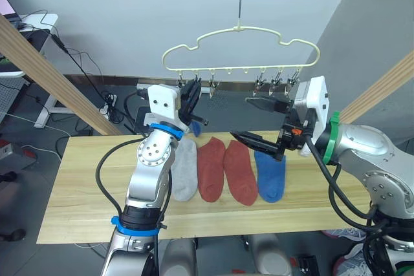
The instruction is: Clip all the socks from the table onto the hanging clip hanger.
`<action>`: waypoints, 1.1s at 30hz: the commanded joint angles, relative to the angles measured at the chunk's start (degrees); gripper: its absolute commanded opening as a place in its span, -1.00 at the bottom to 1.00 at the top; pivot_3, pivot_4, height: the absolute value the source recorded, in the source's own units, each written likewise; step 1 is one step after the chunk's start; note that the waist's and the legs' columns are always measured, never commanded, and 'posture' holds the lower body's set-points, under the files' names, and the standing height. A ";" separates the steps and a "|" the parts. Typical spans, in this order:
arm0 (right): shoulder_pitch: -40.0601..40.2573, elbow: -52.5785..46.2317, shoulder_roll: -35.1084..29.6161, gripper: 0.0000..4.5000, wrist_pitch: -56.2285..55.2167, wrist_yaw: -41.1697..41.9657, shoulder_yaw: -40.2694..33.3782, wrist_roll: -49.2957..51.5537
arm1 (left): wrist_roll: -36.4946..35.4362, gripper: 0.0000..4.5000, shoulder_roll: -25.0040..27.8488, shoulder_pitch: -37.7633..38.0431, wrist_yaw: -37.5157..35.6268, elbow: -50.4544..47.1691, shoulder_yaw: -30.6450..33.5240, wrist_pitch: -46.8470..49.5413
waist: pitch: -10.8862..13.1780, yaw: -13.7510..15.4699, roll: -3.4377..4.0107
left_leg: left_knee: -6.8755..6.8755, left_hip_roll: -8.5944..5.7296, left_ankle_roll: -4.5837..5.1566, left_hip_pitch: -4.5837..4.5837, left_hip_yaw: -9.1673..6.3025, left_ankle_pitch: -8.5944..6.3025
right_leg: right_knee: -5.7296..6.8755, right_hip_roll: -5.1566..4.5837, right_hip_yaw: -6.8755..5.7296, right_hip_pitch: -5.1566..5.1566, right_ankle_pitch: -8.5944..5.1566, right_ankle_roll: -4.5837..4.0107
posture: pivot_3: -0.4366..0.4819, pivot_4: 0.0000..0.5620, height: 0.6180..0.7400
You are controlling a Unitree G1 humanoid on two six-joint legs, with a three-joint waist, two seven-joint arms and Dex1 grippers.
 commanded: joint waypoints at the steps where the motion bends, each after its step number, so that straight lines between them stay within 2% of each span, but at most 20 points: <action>1: 5.48 1.09 -4.50 0.97 0.60 -0.30 2.45 -5.91 | -1.38 -0.97 1.41 -0.57 -1.96 -4.18 -0.19 4.46 | 0.00 0.04 0.00 | 0.00 0.00 0.00 -0.01 0.00 0.00 | 0.00 0.00 -0.01 0.00 0.00 0.00 | -0.39 0.07 1.00; 5: 9.69 7.70 -7.76 0.97 0.66 -2.37 6.72 -13.99 | -7.42 -0.97 3.07 -1.70 -5.23 -8.04 1.44 14.10 | -0.01 0.12 -0.02 | 0.01 -0.03 0.00 0.00 0.02 0.00 | 0.00 -0.02 0.02 0.01 0.00 0.01 | -0.38 0.08 1.00; 7: 11.42 13.11 -9.30 0.97 -3.82 -1.56 11.23 -20.81 | -13.12 -0.97 5.64 -3.13 -8.19 -10.10 3.21 23.24 | -0.01 0.04 -0.02 | 0.02 -0.02 0.00 0.03 0.02 0.00 | 0.04 -0.01 0.02 0.01 0.00 0.01 | -0.36 0.07 1.00; 9: 12.01 15.38 -9.53 0.97 -6.17 -0.71 12.90 -23.90 | -15.78 -0.97 6.99 -3.89 -9.00 -11.19 4.10 27.66 | -0.01 -0.19 -0.01 | 0.01 0.00 0.00 0.07 0.01 0.01 | 0.09 0.02 -0.01 0.00 -0.02 0.03 | -0.36 0.07 1.00; 11: 12.15 18.31 -8.42 0.97 -8.28 -0.17 14.54 -26.40 | -21.26 -0.97 7.60 -5.24 -8.72 -11.45 6.80 35.95 | -0.01 -0.33 -0.01 | 0.00 0.03 0.00 0.10 0.02 0.01 | 0.10 0.03 0.01 0.00 -0.02 0.03 | -0.34 0.07 1.00; 16: 8.74 32.52 -2.59 0.97 -15.13 -1.69 21.33 -36.59 | -38.22 -0.97 12.84 -13.09 -10.49 -6.87 16.75 62.14 | -0.04 -0.69 -0.05 | 0.04 0.04 -0.01 0.14 0.01 0.02 | 0.13 0.06 0.00 0.04 -0.02 0.04 | -0.31 0.05 1.00; 21: 7.58 39.24 -0.41 0.97 -19.16 -0.40 22.71 -41.27 | -45.65 -0.97 11.59 -17.89 -6.71 -2.30 25.85 76.11 | -0.04 -0.67 -0.05 | 0.04 0.01 -0.01 0.13 0.00 0.02 | 0.12 0.04 0.01 0.05 -0.01 0.03 | -0.30 0.05 1.00; 24: 7.66 41.34 0.30 0.71 -20.00 0.18 22.01 -42.33 | -48.51 -0.97 9.15 -20.13 -4.42 -0.44 31.83 82.39 | -0.04 -0.72 -0.05 | 0.02 0.02 -0.02 0.16 0.00 0.02 | 0.15 0.04 0.00 0.05 -0.01 0.02 | -0.29 0.06 1.00; 33: 9.85 39.60 0.35 -0.64 -22.37 2.04 19.25 -43.09 | -49.15 -0.97 6.10 -21.35 0.31 -0.59 35.87 84.69 | -0.04 -0.57 -0.05 | 0.04 0.02 -0.11 0.19 0.00 0.07 | 0.16 0.03 0.01 0.08 0.00 0.02 | -0.30 0.10 1.00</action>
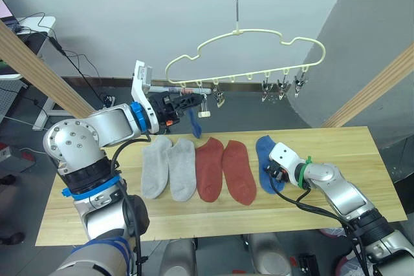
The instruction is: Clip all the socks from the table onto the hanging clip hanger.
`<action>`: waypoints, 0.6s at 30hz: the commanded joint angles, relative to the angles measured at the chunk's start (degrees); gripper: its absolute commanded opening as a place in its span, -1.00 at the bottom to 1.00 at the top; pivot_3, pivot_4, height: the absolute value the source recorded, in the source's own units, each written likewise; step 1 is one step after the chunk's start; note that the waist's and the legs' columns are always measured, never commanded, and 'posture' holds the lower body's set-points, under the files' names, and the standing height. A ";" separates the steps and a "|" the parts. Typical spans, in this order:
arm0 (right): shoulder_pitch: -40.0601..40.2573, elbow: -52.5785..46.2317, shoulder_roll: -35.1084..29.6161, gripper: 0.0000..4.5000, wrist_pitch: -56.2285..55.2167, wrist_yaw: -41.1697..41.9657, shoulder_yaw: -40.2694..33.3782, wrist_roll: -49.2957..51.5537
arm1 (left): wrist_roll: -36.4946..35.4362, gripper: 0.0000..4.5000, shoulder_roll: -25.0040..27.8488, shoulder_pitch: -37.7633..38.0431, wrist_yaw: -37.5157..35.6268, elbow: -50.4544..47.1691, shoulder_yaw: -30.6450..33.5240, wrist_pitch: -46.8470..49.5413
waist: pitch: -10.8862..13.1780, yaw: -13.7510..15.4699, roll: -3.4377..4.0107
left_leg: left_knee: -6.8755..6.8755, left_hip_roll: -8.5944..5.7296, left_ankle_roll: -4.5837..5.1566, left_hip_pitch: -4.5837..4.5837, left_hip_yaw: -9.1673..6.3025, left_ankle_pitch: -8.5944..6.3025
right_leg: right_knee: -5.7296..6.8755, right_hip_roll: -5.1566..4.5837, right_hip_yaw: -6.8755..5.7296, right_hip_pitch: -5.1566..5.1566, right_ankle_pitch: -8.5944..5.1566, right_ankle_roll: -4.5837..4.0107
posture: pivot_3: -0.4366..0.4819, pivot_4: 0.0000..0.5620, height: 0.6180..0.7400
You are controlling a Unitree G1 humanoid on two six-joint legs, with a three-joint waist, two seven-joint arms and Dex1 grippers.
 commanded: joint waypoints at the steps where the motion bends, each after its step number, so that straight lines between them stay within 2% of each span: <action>1: 2.57 -3.07 -1.47 -0.81 -2.05 1.06 -2.27 -0.87 | -0.88 -0.97 -0.80 0.57 2.12 -0.15 1.55 1.35 | 0.00 0.07 0.00 | 0.00 0.00 0.00 -0.01 0.00 0.00 | -0.01 0.00 0.00 0.00 0.00 0.00 | -0.31 0.10 1.00; 2: 3.41 -4.81 -2.25 -0.96 -2.96 1.04 -3.13 -1.05 | -1.32 -0.97 -1.63 0.20 3.12 0.48 2.88 1.35 | 0.00 0.17 0.00 | 0.00 0.00 -0.01 -0.01 0.01 0.00 | -0.01 0.00 0.01 0.00 0.00 0.00 | -0.31 0.10 1.00; 3: 4.02 -6.04 -2.74 -0.99 -3.54 1.02 -3.80 -1.19 | -1.75 -0.97 -2.22 -0.08 3.99 0.95 3.85 1.35 | 0.00 0.21 0.00 | -0.01 -0.01 -0.01 -0.01 0.02 0.00 | -0.01 -0.01 0.02 0.00 0.00 0.00 | -0.31 0.10 1.00; 8: 8.10 -16.05 -5.67 -0.99 -4.70 2.19 -9.15 0.63 | -3.74 -0.97 -3.18 -0.15 6.73 2.24 5.50 1.35 | 0.00 0.17 0.00 | 0.00 -0.01 -0.01 -0.01 0.04 0.00 | -0.02 -0.01 0.05 -0.01 0.00 0.01 | -0.33 0.12 1.00; 13: 11.85 -25.35 -5.78 -0.99 -4.97 3.04 -12.96 2.59 | -5.69 -0.97 -4.42 0.12 8.99 3.43 6.87 1.35 | 0.00 0.19 -0.01 | 0.00 -0.01 -0.01 0.00 0.04 0.00 | -0.01 -0.01 0.05 0.01 -0.01 0.02 | -0.36 0.12 1.00; 18: 14.09 -30.90 -5.74 -0.99 -8.07 2.65 -13.80 1.58 | -6.88 -0.97 -6.27 -0.36 12.75 5.46 9.61 1.35 | 0.00 0.17 -0.01 | 0.02 -0.03 -0.01 0.00 0.07 0.00 | -0.05 -0.02 0.09 0.02 0.01 0.05 | -0.37 0.11 1.00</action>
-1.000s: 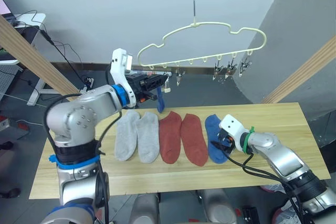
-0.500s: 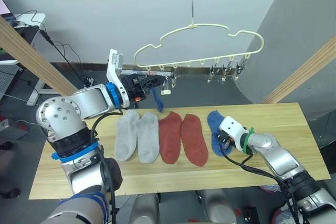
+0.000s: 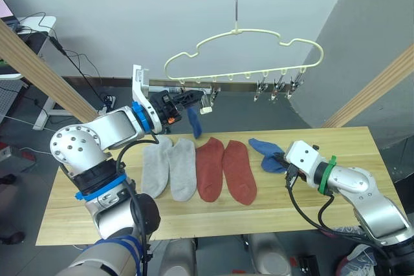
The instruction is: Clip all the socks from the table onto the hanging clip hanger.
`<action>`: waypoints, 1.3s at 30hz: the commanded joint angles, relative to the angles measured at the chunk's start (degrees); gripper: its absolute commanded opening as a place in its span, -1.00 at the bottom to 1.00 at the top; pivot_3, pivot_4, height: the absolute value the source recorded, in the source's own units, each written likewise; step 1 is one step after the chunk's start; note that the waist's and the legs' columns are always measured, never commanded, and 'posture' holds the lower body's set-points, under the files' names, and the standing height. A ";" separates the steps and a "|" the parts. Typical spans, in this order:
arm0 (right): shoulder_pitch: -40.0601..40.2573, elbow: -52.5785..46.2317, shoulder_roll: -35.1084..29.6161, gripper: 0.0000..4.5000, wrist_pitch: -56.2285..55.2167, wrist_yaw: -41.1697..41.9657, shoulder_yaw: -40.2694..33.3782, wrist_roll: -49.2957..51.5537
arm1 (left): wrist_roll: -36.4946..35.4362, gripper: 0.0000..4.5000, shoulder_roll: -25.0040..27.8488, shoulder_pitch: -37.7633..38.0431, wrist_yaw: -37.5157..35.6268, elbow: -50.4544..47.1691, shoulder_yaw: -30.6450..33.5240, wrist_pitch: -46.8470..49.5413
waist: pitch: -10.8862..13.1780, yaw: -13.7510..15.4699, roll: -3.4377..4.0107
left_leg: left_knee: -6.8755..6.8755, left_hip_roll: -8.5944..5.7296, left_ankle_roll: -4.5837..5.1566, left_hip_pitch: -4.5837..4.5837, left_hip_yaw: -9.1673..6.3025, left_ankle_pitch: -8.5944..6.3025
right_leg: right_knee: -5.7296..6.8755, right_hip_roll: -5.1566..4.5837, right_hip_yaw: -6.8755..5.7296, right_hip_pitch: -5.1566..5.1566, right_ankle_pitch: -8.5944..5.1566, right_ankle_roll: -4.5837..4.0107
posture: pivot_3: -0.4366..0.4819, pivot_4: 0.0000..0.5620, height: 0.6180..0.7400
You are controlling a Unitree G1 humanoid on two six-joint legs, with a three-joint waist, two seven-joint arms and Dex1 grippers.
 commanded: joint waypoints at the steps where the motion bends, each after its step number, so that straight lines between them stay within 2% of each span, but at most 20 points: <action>1: 1.94 -7.12 0.58 -0.99 -2.70 -0.25 -1.11 0.01 | -0.08 -0.97 -0.91 -0.05 4.17 2.03 3.05 0.59 | 0.00 0.01 0.00 | 0.00 0.01 0.00 0.01 0.00 0.00 | 0.00 0.01 -0.01 0.01 0.00 0.00 | -0.38 0.12 1.00; 4: 2.82 -11.79 3.85 -0.99 -2.75 -2.43 -0.61 0.79 | -1.08 -0.97 -3.17 -1.27 8.09 4.21 6.20 0.59 | -0.01 -0.08 -0.01 | -0.02 0.01 0.00 0.02 -0.02 0.00 | 0.02 0.01 -0.02 0.00 -0.01 0.01 | -0.39 0.12 1.00; 7: 2.04 -13.63 7.11 -0.99 -1.73 -4.33 -0.76 0.86 | -3.23 -0.97 -4.15 -0.32 10.95 4.52 6.20 0.59 | -0.01 -0.28 -0.01 | 0.00 0.01 -0.02 0.04 0.02 0.01 | 0.02 0.01 0.03 0.02 0.01 0.03 | -0.40 0.12 1.00; 18: -1.83 -15.82 9.90 -0.99 -2.98 -5.81 0.60 -1.46 | -6.56 -0.97 -4.53 -0.09 16.47 5.49 6.63 -0.01 | -0.01 -0.36 -0.02 | 0.00 0.02 -0.10 0.10 0.00 0.06 | 0.02 0.03 0.03 0.05 0.05 0.09 | -0.42 0.12 1.00; 30: -6.08 -14.02 11.98 -0.99 -5.94 -5.53 3.12 -3.19 | -11.44 -0.97 -3.49 1.10 19.72 7.03 3.35 -3.75 | -0.01 -0.72 -0.02 | -0.01 0.02 -0.13 0.10 0.00 0.08 | 0.02 0.03 0.03 0.04 0.08 0.05 | -0.42 0.11 1.00; 39: -7.30 -12.40 11.58 -0.99 -8.98 -4.21 5.49 -5.54 | -17.99 -0.97 -1.11 3.20 22.85 7.83 -0.79 -8.12 | -0.02 -0.72 -0.02 | -0.01 0.02 -0.14 0.11 -0.01 0.08 | 0.02 0.03 0.02 0.04 0.08 0.04 | -0.41 0.11 1.00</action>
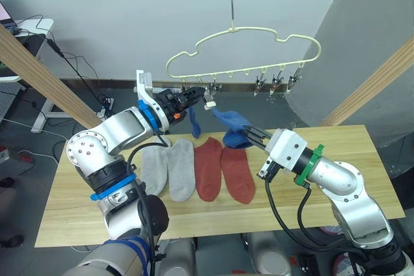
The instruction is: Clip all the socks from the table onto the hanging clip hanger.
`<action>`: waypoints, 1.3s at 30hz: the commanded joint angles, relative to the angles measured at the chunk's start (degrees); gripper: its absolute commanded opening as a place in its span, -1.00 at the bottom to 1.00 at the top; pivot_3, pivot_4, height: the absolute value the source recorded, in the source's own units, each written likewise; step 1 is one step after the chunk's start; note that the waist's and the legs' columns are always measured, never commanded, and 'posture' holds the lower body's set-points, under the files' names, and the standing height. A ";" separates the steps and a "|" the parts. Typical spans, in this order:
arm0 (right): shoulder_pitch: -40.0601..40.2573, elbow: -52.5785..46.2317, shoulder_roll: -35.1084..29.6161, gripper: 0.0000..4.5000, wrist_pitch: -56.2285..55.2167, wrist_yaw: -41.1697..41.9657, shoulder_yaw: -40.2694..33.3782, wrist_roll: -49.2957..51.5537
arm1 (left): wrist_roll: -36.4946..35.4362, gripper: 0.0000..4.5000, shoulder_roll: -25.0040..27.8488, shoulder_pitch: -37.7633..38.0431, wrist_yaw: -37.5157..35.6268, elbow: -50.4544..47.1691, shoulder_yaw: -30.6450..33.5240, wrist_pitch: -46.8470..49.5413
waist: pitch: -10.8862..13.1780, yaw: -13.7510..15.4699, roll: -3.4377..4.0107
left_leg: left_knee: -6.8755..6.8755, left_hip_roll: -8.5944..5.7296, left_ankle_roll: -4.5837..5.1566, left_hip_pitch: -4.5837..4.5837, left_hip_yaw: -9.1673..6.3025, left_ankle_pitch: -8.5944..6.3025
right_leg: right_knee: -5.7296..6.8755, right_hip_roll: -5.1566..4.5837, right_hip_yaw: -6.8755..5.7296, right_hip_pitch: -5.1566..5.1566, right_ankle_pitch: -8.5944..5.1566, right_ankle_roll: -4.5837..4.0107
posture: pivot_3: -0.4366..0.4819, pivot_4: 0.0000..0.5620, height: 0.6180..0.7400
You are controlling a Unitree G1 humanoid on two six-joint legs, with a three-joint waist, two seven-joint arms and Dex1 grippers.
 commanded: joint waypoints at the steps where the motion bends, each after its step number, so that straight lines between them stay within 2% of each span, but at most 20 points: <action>1: -0.68 -0.86 -0.28 -0.99 -2.50 0.46 0.89 -1.52 | -1.59 -0.97 1.62 2.69 3.42 1.53 -1.81 -1.76 | 0.00 0.00 0.00 | 0.00 0.00 0.00 0.00 0.01 0.00 | 0.00 0.00 0.01 0.00 0.00 0.00 | -0.41 0.11 1.00; 11: -1.88 -0.10 0.74 -0.99 -2.05 -0.16 0.86 -2.72 | -10.49 -0.97 6.52 6.11 6.30 1.81 -9.22 -8.14 | 0.00 0.07 0.00 | 0.00 0.01 -0.03 0.00 -0.03 0.02 | 0.01 0.00 -0.01 0.00 0.01 -0.02 | -0.40 0.10 1.00; 13: -1.05 -0.37 0.80 -0.99 -1.52 0.02 -0.23 -1.54 | -11.86 -0.97 7.74 6.81 6.60 1.92 -10.64 -9.56 | 0.00 0.07 0.00 | -0.01 0.01 -0.04 0.00 -0.02 0.02 | 0.01 0.00 -0.01 0.00 0.01 -0.02 | -0.40 0.09 1.00; 15: 1.08 -1.50 2.53 -0.99 3.64 0.10 -3.83 4.86 | -13.28 -0.97 8.96 7.45 6.72 1.93 -12.10 -10.84 | -0.01 0.13 0.00 | -0.02 0.01 -0.03 -0.01 -0.03 0.02 | -0.01 0.00 -0.01 0.00 0.01 -0.02 | -0.40 0.08 1.00; 17: 3.18 -0.36 0.35 -0.99 3.93 1.64 -6.44 5.56 | -14.71 -0.97 9.97 7.94 6.93 1.96 -13.34 -12.24 | -0.02 0.31 0.00 | -0.03 0.01 -0.03 -0.02 -0.03 0.02 | -0.01 -0.01 -0.01 0.00 0.02 -0.03 | -0.40 0.08 1.00; 19: 5.93 2.59 -4.64 -0.99 1.56 3.32 -7.46 2.02 | -15.69 -0.97 10.93 8.61 6.89 1.73 -14.69 -13.36 | -0.02 0.45 0.01 | -0.02 -0.02 -0.02 -0.04 -0.02 0.01 | -0.04 -0.02 0.00 0.00 0.02 -0.03 | -0.40 0.09 1.00; 23: 10.71 6.38 -10.66 -0.99 5.33 5.89 -7.98 1.50 | -17.56 -0.97 12.67 9.70 6.76 1.39 -17.17 -15.51 | -0.03 0.48 -0.01 | -0.06 -0.03 -0.01 0.02 0.00 0.01 | -0.04 -0.03 0.01 0.01 0.00 -0.03 | -0.41 0.10 1.00; 26: 13.00 11.15 -12.50 -0.99 6.70 8.02 -6.71 1.84 | -18.54 -0.97 13.63 10.25 6.57 1.10 -18.89 -17.06 | -0.03 0.16 -0.01 | -0.07 0.00 -0.01 0.09 0.05 0.02 | -0.01 -0.01 0.06 0.01 0.00 -0.02 | -0.42 0.12 1.00; 31: 10.31 22.39 -12.69 -0.99 3.00 9.64 -1.28 -2.35 | -19.55 -0.97 15.15 10.90 6.05 0.66 -21.37 -18.80 | -0.04 -0.15 -0.02 | -0.04 -0.01 0.01 0.17 0.15 0.04 | -0.02 -0.01 0.17 0.06 -0.08 0.19 | -0.40 0.13 1.00; 34: 9.75 23.71 -13.74 -0.72 2.88 11.63 -0.59 -2.38 | -20.67 -0.97 16.37 11.14 6.08 0.42 -22.21 -19.80 | -0.04 -0.22 -0.02 | -0.06 -0.01 0.02 0.18 0.17 0.04 | -0.02 -0.01 0.19 0.05 -0.09 0.21 | -0.39 0.14 1.00; 39: 10.65 21.95 -15.61 -0.03 3.89 14.76 -1.96 0.03 | -21.69 -0.97 18.03 11.90 5.96 0.07 -23.28 -21.32 | -0.04 -0.15 -0.02 | -0.06 -0.01 0.01 0.16 0.16 0.03 | -0.04 -0.01 0.20 0.05 -0.10 0.23 | -0.37 0.15 1.00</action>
